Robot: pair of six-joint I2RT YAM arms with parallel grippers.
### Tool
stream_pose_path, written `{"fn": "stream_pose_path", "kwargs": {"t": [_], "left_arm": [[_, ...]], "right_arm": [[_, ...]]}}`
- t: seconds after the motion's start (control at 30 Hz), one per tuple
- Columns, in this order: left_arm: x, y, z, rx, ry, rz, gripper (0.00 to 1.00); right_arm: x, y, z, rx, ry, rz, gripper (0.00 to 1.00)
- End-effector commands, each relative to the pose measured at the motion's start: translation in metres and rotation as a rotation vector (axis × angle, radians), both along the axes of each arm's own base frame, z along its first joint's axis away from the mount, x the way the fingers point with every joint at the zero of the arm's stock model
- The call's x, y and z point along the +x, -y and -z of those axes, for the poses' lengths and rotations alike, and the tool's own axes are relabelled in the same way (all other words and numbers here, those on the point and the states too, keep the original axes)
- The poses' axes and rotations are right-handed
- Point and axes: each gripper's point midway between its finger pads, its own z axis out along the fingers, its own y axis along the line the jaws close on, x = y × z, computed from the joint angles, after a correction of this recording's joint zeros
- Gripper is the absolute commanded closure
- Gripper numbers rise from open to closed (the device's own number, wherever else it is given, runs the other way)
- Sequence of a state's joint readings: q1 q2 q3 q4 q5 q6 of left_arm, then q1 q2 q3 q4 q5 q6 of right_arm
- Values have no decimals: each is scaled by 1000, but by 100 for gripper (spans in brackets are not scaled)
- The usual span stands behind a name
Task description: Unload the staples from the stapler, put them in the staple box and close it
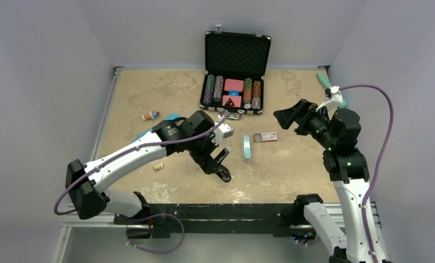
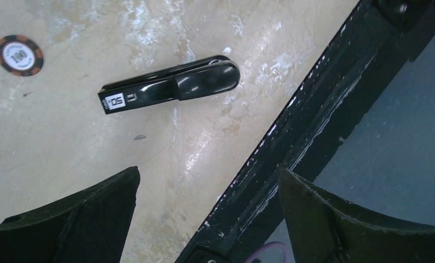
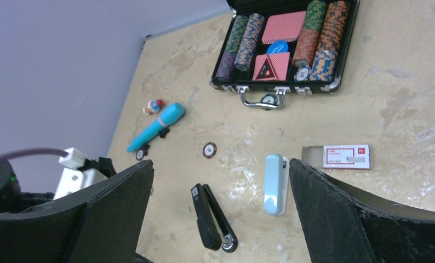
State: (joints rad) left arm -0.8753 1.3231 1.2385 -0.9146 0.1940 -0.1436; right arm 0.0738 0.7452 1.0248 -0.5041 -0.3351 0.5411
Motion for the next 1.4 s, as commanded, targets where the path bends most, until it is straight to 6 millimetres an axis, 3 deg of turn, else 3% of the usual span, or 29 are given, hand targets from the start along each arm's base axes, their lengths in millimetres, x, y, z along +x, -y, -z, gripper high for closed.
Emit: {"fn": "stream_pose_path", "kwargs": {"t": [0.0, 0.23, 0.47, 0.73, 0.97, 1.17, 1.27, 1.37], "left_arm": [[1, 15, 0, 36, 79, 174, 0], [13, 39, 10, 14, 202, 302, 0], [9, 53, 48, 60, 182, 467, 0], [14, 57, 76, 111, 225, 602, 0], [29, 67, 94, 155, 261, 617, 0], [29, 65, 111, 189, 231, 621, 0], [27, 64, 116, 193, 217, 626, 14], [25, 65, 117, 185, 202, 625, 47]], "right_arm": [[-3, -4, 9, -19, -20, -33, 1], [-9, 4, 1, -58, 23, -3, 1], [-15, 7, 6, -77, 25, 3, 1], [-22, 11, 7, -104, 33, 13, 1], [-19, 7, 15, -88, 11, -8, 1], [-17, 4, 16, -83, 1, -21, 1], [-17, 4, 18, -81, -2, -23, 1], [-18, 4, 22, -79, -12, -24, 1]]}}
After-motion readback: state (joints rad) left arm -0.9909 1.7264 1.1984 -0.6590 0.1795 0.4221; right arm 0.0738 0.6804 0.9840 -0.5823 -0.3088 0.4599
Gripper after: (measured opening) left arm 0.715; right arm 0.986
